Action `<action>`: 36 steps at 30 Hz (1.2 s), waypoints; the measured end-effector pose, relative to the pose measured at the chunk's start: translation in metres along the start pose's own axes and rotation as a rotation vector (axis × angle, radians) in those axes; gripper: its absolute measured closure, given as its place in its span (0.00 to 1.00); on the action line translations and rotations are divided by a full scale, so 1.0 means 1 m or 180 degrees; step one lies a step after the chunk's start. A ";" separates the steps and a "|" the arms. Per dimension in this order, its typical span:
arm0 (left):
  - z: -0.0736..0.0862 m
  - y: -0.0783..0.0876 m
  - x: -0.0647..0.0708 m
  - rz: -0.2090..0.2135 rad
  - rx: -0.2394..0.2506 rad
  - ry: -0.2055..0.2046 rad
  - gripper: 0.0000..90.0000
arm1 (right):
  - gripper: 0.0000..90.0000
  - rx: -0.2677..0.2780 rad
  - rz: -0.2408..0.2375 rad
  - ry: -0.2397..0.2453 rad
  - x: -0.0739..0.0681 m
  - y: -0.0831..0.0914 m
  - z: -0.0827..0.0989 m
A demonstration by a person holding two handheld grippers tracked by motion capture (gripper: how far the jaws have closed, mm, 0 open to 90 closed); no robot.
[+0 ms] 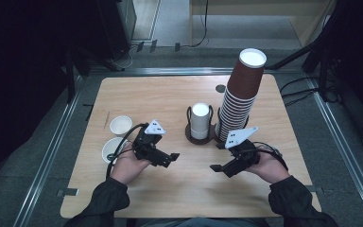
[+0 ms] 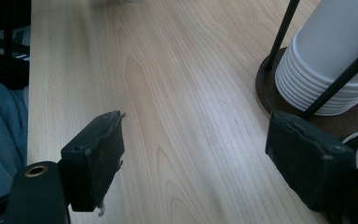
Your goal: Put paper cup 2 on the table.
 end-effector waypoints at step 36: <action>-0.001 -0.077 0.028 0.0284 -0.0283 -0.0333 0.00 | 0.21 -0.0019 0.0262 -0.0083 0.006 -0.011 0.017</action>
Point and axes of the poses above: each handheld gripper's, and its own axes: y roughly backward along the jaws, z roughly out of its underside, x roughly to its right, the point moved 4 cm from there along -y, roughly forward along the jaws, and after that the axes turned 13 degrees about -y, right-handed, at the moved point
